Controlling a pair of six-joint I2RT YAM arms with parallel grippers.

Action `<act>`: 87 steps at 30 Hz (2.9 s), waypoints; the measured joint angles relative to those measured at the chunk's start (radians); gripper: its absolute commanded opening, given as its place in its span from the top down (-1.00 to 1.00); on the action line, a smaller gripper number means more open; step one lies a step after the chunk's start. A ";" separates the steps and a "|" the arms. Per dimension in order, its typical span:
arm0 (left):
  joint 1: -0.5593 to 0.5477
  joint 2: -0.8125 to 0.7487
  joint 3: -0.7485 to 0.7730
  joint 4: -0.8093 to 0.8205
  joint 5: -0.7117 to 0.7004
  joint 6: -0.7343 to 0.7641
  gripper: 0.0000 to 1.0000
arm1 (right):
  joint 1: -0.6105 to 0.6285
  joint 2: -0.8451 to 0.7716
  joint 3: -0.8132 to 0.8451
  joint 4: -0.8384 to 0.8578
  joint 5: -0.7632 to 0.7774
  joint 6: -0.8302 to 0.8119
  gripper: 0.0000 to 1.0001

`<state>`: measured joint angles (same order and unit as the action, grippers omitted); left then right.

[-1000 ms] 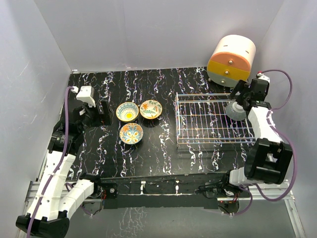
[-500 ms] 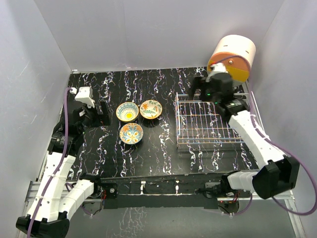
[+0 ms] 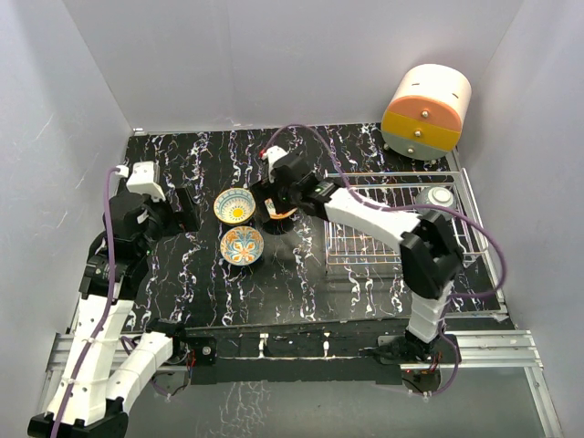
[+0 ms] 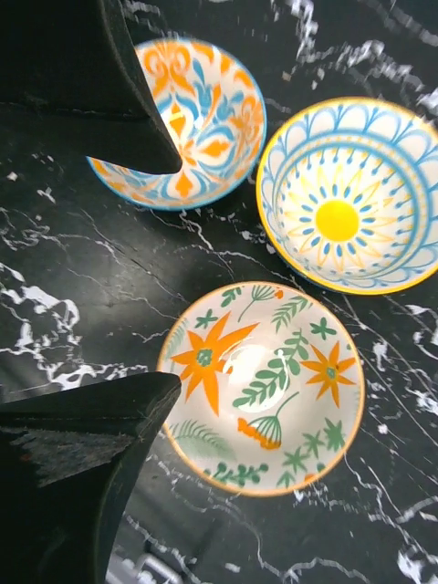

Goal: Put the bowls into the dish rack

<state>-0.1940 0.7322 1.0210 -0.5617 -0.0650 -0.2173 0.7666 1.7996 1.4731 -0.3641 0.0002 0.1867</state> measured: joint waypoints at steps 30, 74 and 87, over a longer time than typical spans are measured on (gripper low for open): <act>0.000 -0.024 -0.023 -0.016 -0.037 0.020 -0.94 | 0.015 0.370 0.114 0.082 0.161 -0.172 0.70; 0.000 -0.047 -0.023 -0.019 -0.043 0.015 -0.94 | -0.731 -0.519 -0.868 0.924 -0.742 0.856 0.84; 0.000 -0.057 -0.020 -0.031 -0.043 0.015 -0.94 | -0.756 -0.364 -0.965 1.227 -0.757 1.125 0.78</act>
<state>-0.1940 0.6750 1.0008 -0.5922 -0.1081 -0.2024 0.0101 1.4361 0.5083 0.8627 -0.7570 1.3117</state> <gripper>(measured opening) 0.970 0.121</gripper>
